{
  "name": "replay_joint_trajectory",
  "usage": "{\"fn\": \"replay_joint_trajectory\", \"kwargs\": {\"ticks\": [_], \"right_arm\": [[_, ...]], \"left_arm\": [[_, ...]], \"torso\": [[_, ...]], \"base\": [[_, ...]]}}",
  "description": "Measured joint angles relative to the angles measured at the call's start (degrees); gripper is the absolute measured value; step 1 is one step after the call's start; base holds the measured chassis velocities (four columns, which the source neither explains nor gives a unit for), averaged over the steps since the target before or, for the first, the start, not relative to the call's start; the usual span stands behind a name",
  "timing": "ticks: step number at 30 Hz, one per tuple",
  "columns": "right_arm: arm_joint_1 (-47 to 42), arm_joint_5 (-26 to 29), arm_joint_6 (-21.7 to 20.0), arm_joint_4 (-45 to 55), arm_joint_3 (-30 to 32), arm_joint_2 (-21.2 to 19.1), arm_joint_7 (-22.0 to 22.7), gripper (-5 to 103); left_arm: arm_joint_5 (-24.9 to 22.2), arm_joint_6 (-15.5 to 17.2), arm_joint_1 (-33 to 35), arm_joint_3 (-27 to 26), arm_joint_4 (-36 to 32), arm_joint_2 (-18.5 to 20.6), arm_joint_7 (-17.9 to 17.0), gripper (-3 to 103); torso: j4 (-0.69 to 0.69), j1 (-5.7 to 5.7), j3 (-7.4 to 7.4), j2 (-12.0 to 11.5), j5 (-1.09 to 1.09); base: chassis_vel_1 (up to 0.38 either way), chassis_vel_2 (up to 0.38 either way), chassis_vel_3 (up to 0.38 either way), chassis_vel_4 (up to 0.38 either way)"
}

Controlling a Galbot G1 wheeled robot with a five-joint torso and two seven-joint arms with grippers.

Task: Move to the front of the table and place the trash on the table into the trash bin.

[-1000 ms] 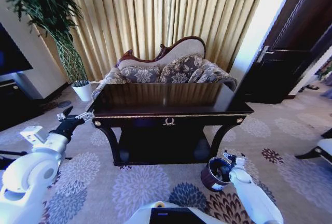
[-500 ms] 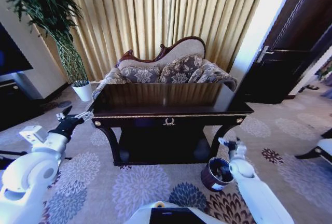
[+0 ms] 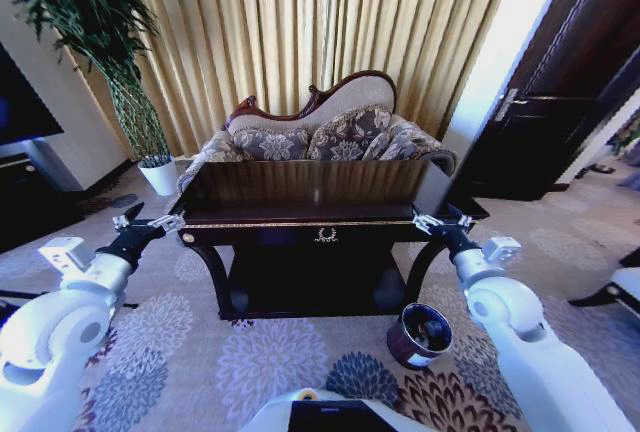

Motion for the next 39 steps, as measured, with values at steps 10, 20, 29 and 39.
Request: {"fn": "replay_joint_trajectory", "kwargs": {"ticks": [10,20,29,39], "right_arm": [[0.3,-0.7,-1.6,1.4,-0.1,0.4,0.0,100],[0.3,-1.2,-1.5,1.5,-0.4,0.8,0.0,100],[-0.3,-1.7,-0.4,1.6,-0.4,1.0,0.0,100],[-1.0,-1.9,0.1,2.1,-0.1,1.0,0.1,100]], "left_arm": [[-0.4,0.7,-0.6,0.3,0.3,0.5,0.0,100],[-0.9,0.7,-0.5,0.3,0.2,0.4,0.0,100],[-0.9,0.7,-0.6,0.4,0.1,0.3,0.2,100],[-1.0,0.7,-0.3,0.2,-0.3,0.3,0.3,100]], "torso": [[0.00,0.00,0.00,0.0,0.00],[0.01,0.02,0.01,0.0,0.00],[0.00,0.01,0.00,0.0,0.00],[0.01,0.00,0.00,0.0,0.00]], "base": [[0.000,0.000,0.000,0.000],[0.016,-0.016,-0.011,0.012],[0.101,-0.102,-0.105,0.098],[0.131,-0.131,-0.127,0.133]]}}
